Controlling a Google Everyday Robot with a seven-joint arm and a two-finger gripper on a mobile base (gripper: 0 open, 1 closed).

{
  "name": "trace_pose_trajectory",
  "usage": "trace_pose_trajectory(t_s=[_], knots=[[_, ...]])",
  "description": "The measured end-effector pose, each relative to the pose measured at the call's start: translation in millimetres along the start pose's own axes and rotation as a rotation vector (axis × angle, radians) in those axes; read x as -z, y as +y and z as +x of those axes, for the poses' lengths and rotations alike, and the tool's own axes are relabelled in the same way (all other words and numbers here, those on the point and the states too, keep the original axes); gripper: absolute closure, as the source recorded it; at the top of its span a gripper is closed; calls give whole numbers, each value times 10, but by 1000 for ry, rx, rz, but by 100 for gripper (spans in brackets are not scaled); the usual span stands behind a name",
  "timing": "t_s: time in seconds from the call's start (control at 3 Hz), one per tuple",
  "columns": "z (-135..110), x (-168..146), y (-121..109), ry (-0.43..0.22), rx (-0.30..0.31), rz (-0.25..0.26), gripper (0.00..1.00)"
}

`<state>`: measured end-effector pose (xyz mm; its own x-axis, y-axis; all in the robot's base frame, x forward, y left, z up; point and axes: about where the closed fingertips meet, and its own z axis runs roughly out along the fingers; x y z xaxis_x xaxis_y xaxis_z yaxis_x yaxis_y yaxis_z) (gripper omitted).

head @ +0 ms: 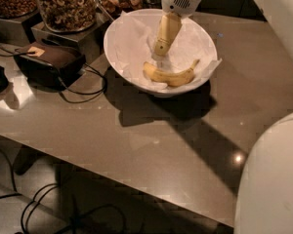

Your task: Pick banana from white bowl

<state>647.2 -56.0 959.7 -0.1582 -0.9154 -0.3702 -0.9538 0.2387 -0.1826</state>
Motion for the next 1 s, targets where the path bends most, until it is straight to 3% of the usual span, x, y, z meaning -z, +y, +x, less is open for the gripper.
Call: trace_pose_trajectory(t_s=[0.67,1.0], knots=[[78,-70,23,32,12,12,4],[229,-144,-3,50,-17,11,8]])
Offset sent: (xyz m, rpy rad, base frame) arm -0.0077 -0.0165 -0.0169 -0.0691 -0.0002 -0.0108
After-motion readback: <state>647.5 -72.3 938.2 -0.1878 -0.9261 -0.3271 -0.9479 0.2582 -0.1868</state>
